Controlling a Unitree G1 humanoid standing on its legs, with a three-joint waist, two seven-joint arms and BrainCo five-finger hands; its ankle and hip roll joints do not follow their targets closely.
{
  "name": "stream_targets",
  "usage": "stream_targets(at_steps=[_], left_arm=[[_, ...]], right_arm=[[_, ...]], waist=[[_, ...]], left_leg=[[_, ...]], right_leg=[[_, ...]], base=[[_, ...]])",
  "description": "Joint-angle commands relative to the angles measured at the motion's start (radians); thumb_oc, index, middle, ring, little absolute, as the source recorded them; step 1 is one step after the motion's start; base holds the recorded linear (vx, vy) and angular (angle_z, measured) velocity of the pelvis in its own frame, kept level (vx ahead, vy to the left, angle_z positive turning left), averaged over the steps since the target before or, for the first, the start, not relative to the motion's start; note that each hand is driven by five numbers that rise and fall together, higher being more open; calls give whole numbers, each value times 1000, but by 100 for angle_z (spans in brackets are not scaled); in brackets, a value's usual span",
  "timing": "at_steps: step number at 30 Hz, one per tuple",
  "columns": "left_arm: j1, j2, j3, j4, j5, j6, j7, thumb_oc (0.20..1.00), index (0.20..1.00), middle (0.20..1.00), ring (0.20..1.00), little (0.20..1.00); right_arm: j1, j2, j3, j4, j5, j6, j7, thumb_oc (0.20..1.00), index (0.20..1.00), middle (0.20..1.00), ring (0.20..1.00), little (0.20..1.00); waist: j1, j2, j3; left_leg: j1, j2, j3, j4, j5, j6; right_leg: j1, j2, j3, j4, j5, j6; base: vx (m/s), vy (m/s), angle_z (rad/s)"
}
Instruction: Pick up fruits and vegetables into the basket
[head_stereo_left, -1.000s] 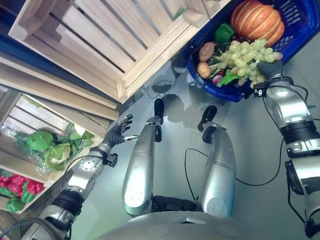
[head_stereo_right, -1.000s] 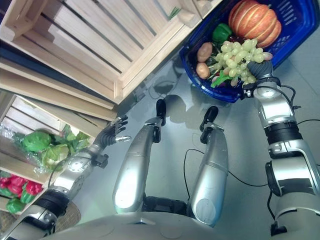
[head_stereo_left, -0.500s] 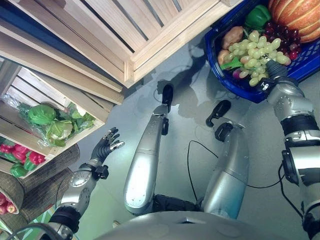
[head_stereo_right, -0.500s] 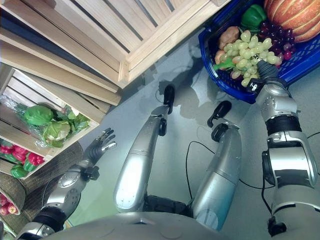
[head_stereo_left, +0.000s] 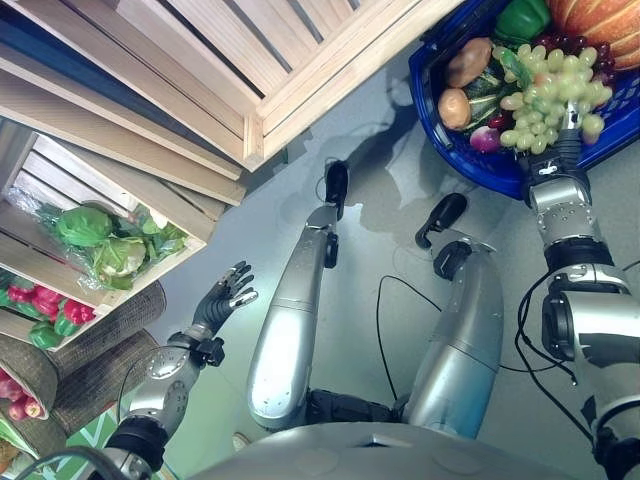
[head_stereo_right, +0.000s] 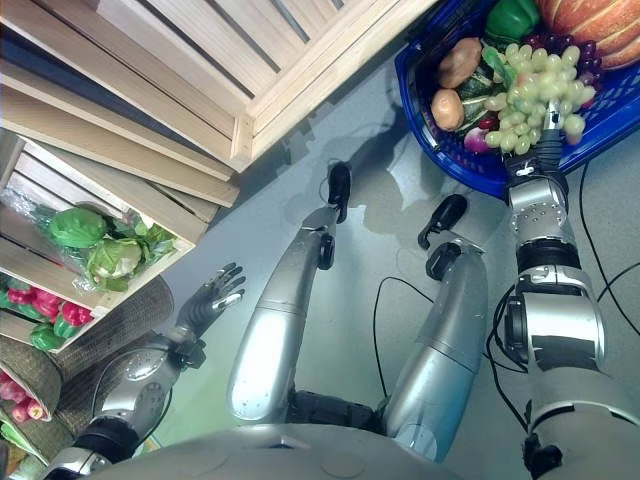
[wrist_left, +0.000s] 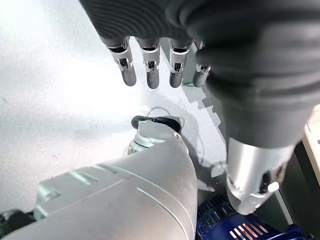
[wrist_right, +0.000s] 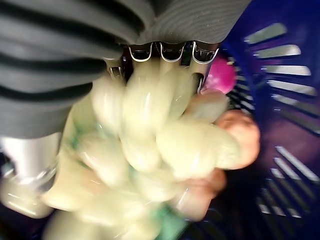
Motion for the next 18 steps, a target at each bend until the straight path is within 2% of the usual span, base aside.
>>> stream_targets(at_steps=[1,3,7,11,15,18], left_arm=[[72,-103,-34,49,-22,-36,-20,1000,1000,1000,1000,1000],[65,-111,-9,71,-17,-31,-27,1000,1000,1000,1000,1000],[57,-115,20,105,-18,-24,-38,1000,1000,1000,1000,1000],[31,-124,65,163,-22,-5,-33,1000,1000,1000,1000,1000],[15,-133,101,215,14,4,-17,1000,1000,1000,1000,1000],[5,-137,138,255,17,7,-14,1000,1000,1000,1000,1000]], right_arm=[[80,-90,12,-36,-74,-32,80,1000,1000,1000,1000,1000],[131,-58,27,-37,-152,19,122,1000,1000,1000,1000,1000],[193,-24,56,-26,-256,36,173,1000,1000,1000,1000,1000],[316,51,129,-52,-394,-61,234,1000,1000,1000,1000,1000],[441,118,167,-105,-441,-142,272,1000,1000,1000,1000,1000],[542,162,196,-144,-489,-228,321,1000,1000,1000,1000,1000]], waist=[[-55,230,-50],[-65,212,-50],[-76,191,-50],[-95,140,-50],[-112,88,-50],[-122,39,-50]], left_leg=[[81,-3,57,-87,-48,68],[127,-1,61,-106,-46,65],[186,0,64,-122,-45,62],[295,4,58,-161,-38,60],[401,15,52,-205,-33,59],[491,25,50,-230,-37,61]], right_leg=[[76,96,-13,-48,-36,46],[130,107,-22,-90,-23,49],[201,118,-32,-130,-9,52],[335,134,-45,-206,20,67],[467,150,-50,-291,47,84],[580,151,-54,-353,66,99]], base=[[-49,22,-6],[-55,14,-11],[-31,4,-10],[-12,-3,-6],[15,-9,-7],[33,17,-5]])
